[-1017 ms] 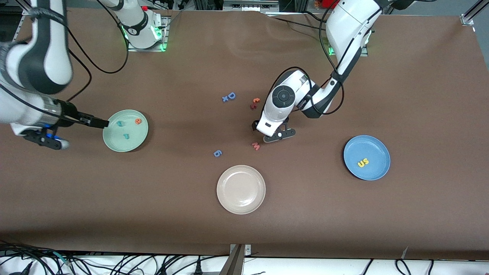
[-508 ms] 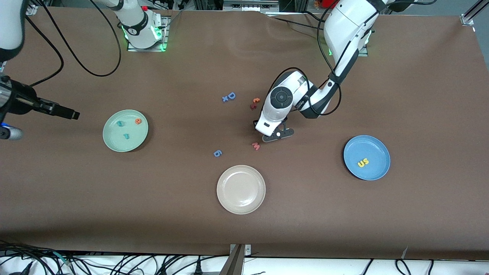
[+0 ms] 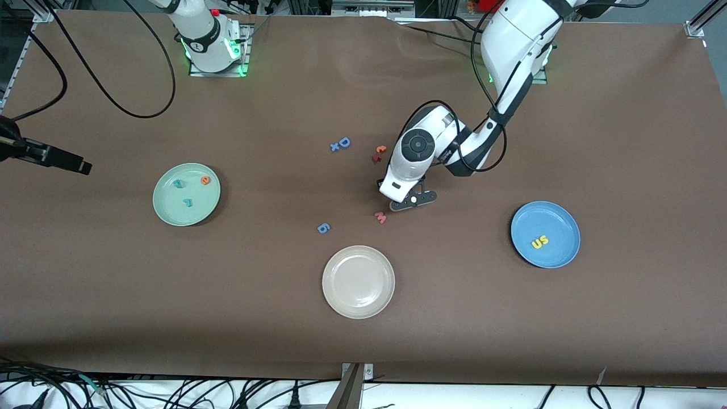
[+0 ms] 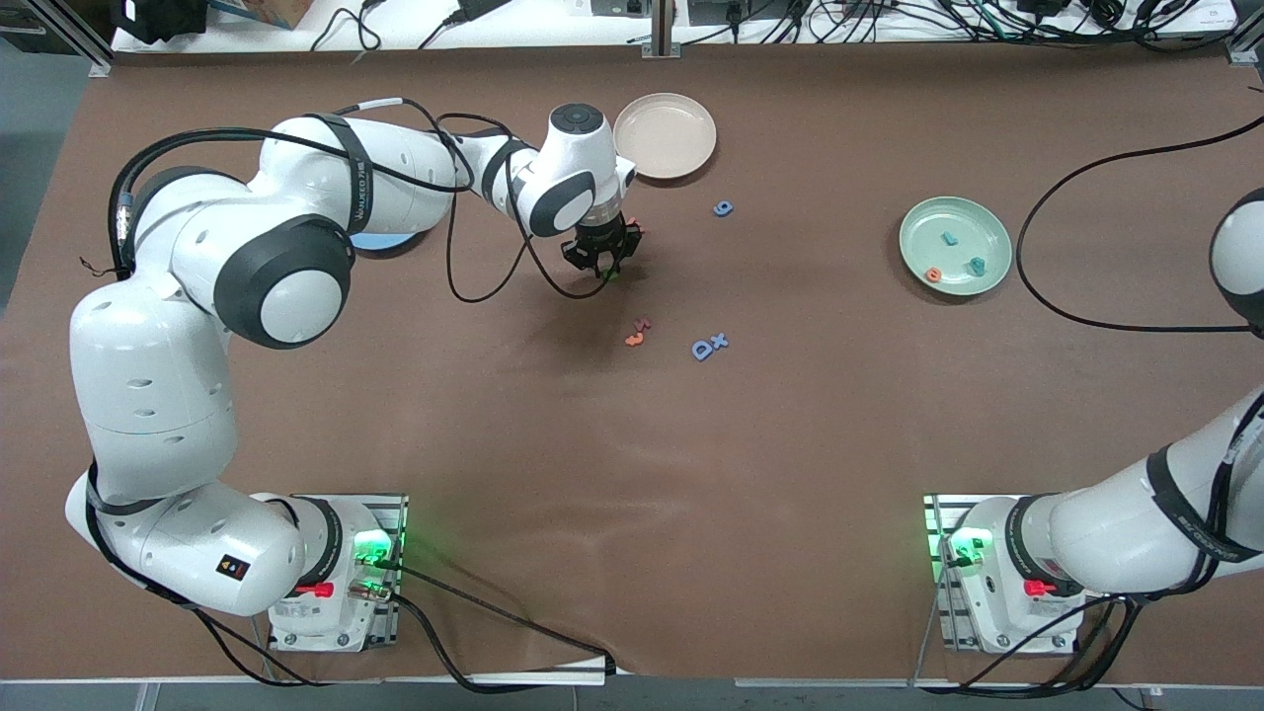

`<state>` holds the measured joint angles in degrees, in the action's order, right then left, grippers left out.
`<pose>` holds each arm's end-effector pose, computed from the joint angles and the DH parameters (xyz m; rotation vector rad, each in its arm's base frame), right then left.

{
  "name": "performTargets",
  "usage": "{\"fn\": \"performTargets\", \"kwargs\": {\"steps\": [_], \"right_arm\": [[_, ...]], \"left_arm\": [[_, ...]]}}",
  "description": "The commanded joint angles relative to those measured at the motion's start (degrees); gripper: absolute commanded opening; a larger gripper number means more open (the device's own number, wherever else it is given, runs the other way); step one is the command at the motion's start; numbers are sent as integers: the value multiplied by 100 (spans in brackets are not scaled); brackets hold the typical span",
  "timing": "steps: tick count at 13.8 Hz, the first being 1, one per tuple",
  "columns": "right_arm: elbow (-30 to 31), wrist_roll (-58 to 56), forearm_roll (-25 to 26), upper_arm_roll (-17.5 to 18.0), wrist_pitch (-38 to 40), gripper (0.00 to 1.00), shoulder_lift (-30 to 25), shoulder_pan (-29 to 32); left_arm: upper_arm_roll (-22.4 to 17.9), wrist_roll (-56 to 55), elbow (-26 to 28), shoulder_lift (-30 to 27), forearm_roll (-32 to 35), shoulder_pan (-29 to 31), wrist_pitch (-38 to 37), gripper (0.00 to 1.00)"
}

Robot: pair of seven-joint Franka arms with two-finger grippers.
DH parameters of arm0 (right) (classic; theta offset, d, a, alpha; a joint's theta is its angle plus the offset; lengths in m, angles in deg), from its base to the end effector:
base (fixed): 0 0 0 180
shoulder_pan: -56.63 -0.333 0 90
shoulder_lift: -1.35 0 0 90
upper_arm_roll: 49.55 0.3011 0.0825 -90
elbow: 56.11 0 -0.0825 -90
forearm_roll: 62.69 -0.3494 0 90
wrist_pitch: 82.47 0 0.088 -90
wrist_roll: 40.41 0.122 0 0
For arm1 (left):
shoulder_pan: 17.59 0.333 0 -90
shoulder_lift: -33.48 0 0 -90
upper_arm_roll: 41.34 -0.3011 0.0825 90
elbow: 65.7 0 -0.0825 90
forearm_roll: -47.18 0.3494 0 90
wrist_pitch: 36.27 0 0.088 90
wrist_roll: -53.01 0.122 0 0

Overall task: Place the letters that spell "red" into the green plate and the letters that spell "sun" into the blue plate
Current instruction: 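Grasp the green u with the left gripper while the right arm withdraws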

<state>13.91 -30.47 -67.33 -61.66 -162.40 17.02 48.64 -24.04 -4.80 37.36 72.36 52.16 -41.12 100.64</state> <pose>0.5772 -0.0120 0.5817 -3.0989 0.3581 0.1500 0.4728 -0.3931 0.1784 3.0576 0.4450 -0.2102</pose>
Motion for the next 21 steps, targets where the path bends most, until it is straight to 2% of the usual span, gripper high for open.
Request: {"fn": "performTargets", "kwargs": {"steps": [1,3,5,18,19,21], "right_arm": [[369,131,446,1007,-197,99,-432,779],[1089,131,412,1053,-732,99,-836,860],[1408,87,403,1053,-980,100,-1013,877],[1374,140,403,1053,-858,100,-943,807],[1374,148,403,1062,-806,100,-943,790],[1374,183,403,1062,-805,100,-917,737]], "left_arm": [[-78,-134,-128,128,170,-108,-33,35],[-78,-152,-137,129,161,-108,-33,35],[-78,-152,-155,137,161,-108,-33,35],[-78,-161,-304,252,152,-108,-51,35],[-78,-161,-304,252,161,-108,-51,31],[-78,-161,-304,252,161,-108,-51,13]]}}
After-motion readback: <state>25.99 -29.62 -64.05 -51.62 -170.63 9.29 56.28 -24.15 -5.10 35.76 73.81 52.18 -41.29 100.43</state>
